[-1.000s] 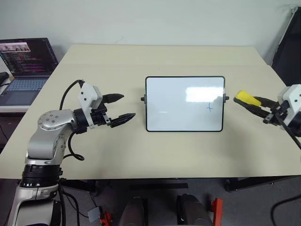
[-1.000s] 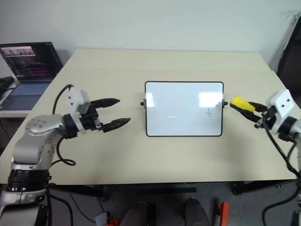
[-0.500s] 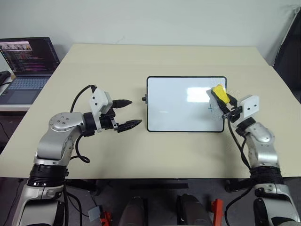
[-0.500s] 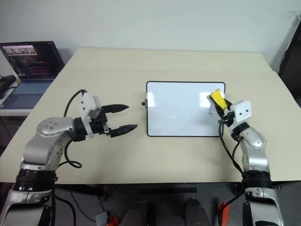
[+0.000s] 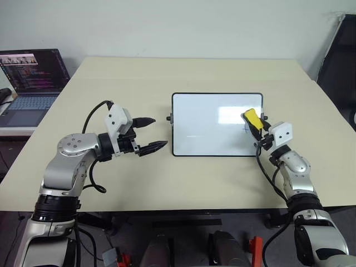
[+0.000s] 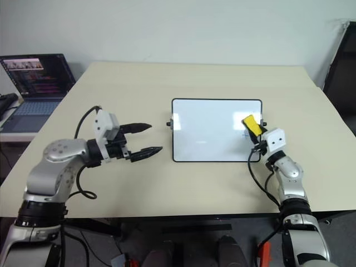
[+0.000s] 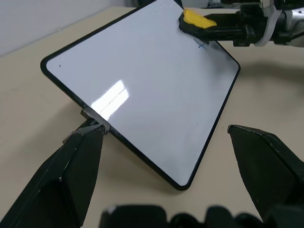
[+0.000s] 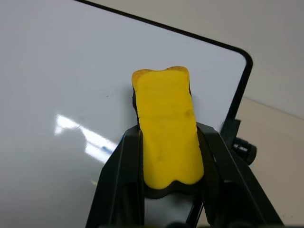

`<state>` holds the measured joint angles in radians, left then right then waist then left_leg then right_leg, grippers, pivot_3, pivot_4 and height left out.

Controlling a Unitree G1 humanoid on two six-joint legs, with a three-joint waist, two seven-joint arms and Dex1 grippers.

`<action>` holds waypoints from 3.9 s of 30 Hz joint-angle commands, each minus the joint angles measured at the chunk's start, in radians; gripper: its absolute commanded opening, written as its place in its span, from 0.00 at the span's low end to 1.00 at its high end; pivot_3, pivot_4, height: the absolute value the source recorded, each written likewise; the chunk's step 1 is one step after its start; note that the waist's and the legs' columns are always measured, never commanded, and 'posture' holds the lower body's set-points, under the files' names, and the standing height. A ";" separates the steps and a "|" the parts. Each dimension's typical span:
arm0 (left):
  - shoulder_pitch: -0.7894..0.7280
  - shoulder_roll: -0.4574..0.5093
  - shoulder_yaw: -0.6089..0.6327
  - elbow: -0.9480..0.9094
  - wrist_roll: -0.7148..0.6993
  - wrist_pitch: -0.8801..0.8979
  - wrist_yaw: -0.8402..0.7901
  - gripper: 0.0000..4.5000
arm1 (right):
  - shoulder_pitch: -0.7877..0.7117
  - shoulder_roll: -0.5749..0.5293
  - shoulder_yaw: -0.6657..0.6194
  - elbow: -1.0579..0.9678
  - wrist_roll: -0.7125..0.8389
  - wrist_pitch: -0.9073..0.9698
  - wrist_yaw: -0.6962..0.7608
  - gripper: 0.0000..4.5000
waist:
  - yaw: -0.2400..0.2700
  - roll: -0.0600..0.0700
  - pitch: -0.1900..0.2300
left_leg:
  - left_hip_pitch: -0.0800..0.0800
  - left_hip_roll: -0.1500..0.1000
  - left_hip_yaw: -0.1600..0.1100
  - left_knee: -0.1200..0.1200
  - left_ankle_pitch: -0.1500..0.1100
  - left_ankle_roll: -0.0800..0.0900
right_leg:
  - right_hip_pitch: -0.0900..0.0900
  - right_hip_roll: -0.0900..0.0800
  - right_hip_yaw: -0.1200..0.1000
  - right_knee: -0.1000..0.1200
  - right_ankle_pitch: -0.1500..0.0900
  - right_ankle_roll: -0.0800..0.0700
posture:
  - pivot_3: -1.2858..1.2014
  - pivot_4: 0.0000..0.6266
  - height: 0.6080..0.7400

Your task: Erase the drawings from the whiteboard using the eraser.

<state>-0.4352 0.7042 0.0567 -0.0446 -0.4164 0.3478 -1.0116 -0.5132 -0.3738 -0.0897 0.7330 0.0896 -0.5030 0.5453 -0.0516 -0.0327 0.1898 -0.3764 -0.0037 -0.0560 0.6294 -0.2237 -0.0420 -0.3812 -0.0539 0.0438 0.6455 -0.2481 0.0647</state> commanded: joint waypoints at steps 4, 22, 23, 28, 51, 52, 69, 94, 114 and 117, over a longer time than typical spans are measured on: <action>-0.007 0.011 0.030 -0.040 -0.012 0.001 0.007 1.00 | 0.068 0.042 0.098 0.004 -0.044 0.042 0.071 0.24 | -0.015 -0.001 0.000 | 0.012 0.001 0.001 -0.001 0.000 0.000 | 0.010 0.000 0.001 0.000 -0.001 -0.001 | 0.52 0.24 1.00; -0.035 -0.004 0.012 -0.014 -0.005 -0.008 0.001 1.00 | 0.072 -0.031 0.056 -0.011 -0.073 0.093 -0.100 0.24 | -0.010 -0.001 -0.001 | 0.011 0.001 0.002 0.000 0.000 0.000 | 0.009 0.000 0.002 0.000 -0.001 -0.001 | 0.52 0.24 1.00; -0.037 -0.005 0.010 -0.014 -0.005 -0.007 0.000 1.00 | 0.066 -0.040 0.045 0.008 -0.068 0.097 -0.120 0.24 | -0.007 -0.002 -0.001 | 0.011 0.001 0.002 0.000 0.000 0.000 | 0.009 0.000 0.002 0.000 -0.001 -0.002 | 0.52 0.24 1.00; -0.041 -0.010 0.007 -0.017 -0.005 -0.005 0.001 1.00 | 0.063 -0.088 0.024 0.072 -0.073 0.092 -0.167 0.24 | -0.004 -0.008 -0.005 | 0.011 0.001 0.001 0.000 0.000 0.000 | 0.010 0.000 0.002 0.000 -0.001 -0.002 | 0.52 0.24 1.00; -0.056 -0.024 0.002 -0.007 -0.005 -0.012 -0.006 1.00 | 0.204 0.004 0.221 -0.234 -0.066 0.277 0.115 0.24 | -0.024 -0.016 -0.010 | 0.011 0.016 0.003 -0.004 -0.001 -0.002 | 0.007 0.008 0.001 -0.002 -0.002 -0.008 | 0.52 0.24 1.00; -0.055 -0.023 0.003 -0.008 -0.005 -0.011 -0.007 1.00 | 0.210 -0.001 0.216 -0.249 -0.061 0.286 0.112 0.24 | -0.024 -0.015 -0.009 | 0.011 0.016 0.003 -0.004 -0.001 -0.002 | 0.007 0.008 0.001 -0.002 -0.002 -0.008 | 0.52 0.24 1.00; -0.113 -0.207 -0.129 -0.056 -0.062 0.023 -0.043 1.00 | 0.303 -0.312 -0.429 -0.576 0.389 0.718 -0.015 0.24 | 0.041 0.001 0.002 | -0.025 0.006 0.000 -0.003 -0.004 -0.002 | -0.024 0.006 -0.001 -0.002 0.003 -0.003 | 0.52 0.24 1.00; -0.049 -0.235 -0.109 -0.105 -0.030 0.002 0.057 1.00 | 0.135 -0.352 -0.258 -0.256 0.160 0.743 -0.036 1.00 | 0.016 0.005 0.004 | -0.024 0.006 0.003 -0.001 -0.005 -0.002 | -0.024 0.007 0.002 -0.001 0.002 -0.002 | 0.52 0.24 1.00; -0.098 -0.436 0.071 0.359 0.308 -0.457 0.716 1.00 | 0.058 0.010 -0.248 -0.177 0.165 0.308 -0.204 1.00 | 0.030 0.005 0.003 | -0.023 0.011 0.003 0.000 -0.005 -0.003 | -0.025 0.010 0.001 0.000 0.005 -0.004 | 0.52 0.24 1.00; -0.097 -0.471 0.073 0.376 0.305 -0.481 0.733 1.00 | 0.069 0.012 -0.248 -0.157 0.168 0.295 -0.207 1.00 | 0.022 0.005 0.003 | -0.023 0.011 0.003 0.000 -0.005 -0.003 | -0.025 0.011 0.001 0.000 0.005 -0.004 | 0.52 0.24 1.00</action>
<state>-0.5272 0.2408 0.1224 0.3503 -0.0988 -0.0966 -0.2928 -0.4427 -0.3544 -0.3225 0.5827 0.2547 -0.1788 0.3435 -0.0299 -0.0278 0.1926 -0.3995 0.0073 -0.0531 0.6293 -0.2283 -0.0454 -0.4059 -0.0430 0.0448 0.6461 -0.2429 0.0610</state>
